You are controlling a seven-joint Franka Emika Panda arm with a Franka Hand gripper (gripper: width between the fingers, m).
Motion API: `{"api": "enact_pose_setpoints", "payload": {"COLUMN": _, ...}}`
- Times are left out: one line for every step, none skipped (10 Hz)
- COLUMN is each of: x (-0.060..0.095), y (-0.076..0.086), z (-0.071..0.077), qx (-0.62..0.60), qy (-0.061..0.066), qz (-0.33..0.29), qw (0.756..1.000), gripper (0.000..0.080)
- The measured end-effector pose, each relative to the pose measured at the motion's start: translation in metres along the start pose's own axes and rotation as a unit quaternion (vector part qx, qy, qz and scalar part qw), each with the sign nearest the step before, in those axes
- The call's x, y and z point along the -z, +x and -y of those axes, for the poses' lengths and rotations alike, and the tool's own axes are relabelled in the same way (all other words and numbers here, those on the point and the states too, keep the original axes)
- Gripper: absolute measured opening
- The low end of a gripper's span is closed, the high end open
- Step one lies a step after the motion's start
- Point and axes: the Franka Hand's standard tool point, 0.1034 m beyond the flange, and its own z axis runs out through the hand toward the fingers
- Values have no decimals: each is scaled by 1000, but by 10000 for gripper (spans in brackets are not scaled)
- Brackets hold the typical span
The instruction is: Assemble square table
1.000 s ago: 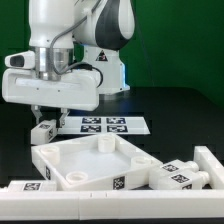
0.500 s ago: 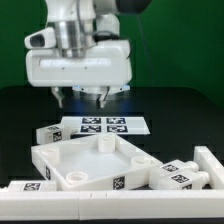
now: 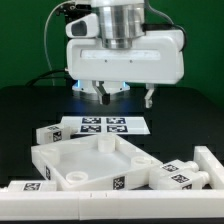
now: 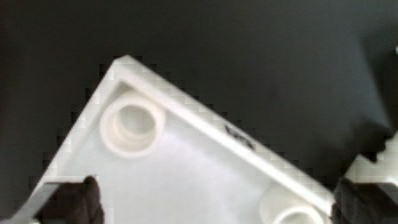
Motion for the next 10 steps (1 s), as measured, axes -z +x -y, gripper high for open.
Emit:
{"api": "enact_pose_setpoints", "payload": {"x": 0, "y": 0, "z": 0, "qx": 0, "qy": 0, "qz": 0, "qw": 1000, "gripper": 649}}
{"api": "enact_pose_setpoints", "payload": {"x": -1, "y": 0, "z": 1, "qx": 1, "qy": 0, "qz": 0, "qw": 1000, "gripper": 648}}
{"api": "enact_pose_setpoints", "payload": {"x": -1, "y": 0, "z": 0, "qx": 1, "qy": 0, "qz": 0, "qw": 1000, "gripper": 648}}
{"api": "enact_pose_setpoints", "payload": {"x": -2, "y": 1, "z": 6, "qx": -24, "qy": -1, "qz": 0, "qw": 1000, "gripper": 648}}
{"api": "enact_pose_setpoints", "payload": {"x": -5, "y": 9, "z": 31, "qx": -53, "qy": 3, "qz": -4, "qw": 999, "gripper": 648}}
{"api": "enact_pose_setpoints", "payload": {"x": -2, "y": 19, "z": 54, "qx": -79, "qy": 9, "qz": -11, "qw": 997, "gripper": 648}}
{"api": "enact_pose_setpoints", "payload": {"x": 11, "y": 27, "z": 70, "qx": -106, "qy": 19, "qz": -11, "qw": 994, "gripper": 649}}
{"api": "enact_pose_setpoints", "payload": {"x": 25, "y": 32, "z": 74, "qx": -120, "qy": 33, "qz": -11, "qw": 992, "gripper": 648}}
{"api": "enact_pose_setpoints", "payload": {"x": 22, "y": 31, "z": 71, "qx": -116, "qy": 32, "qz": -12, "qw": 993, "gripper": 648}}
{"api": "enact_pose_setpoints", "payload": {"x": 20, "y": 30, "z": 71, "qx": -116, "qy": 30, "qz": -11, "qw": 993, "gripper": 648}}
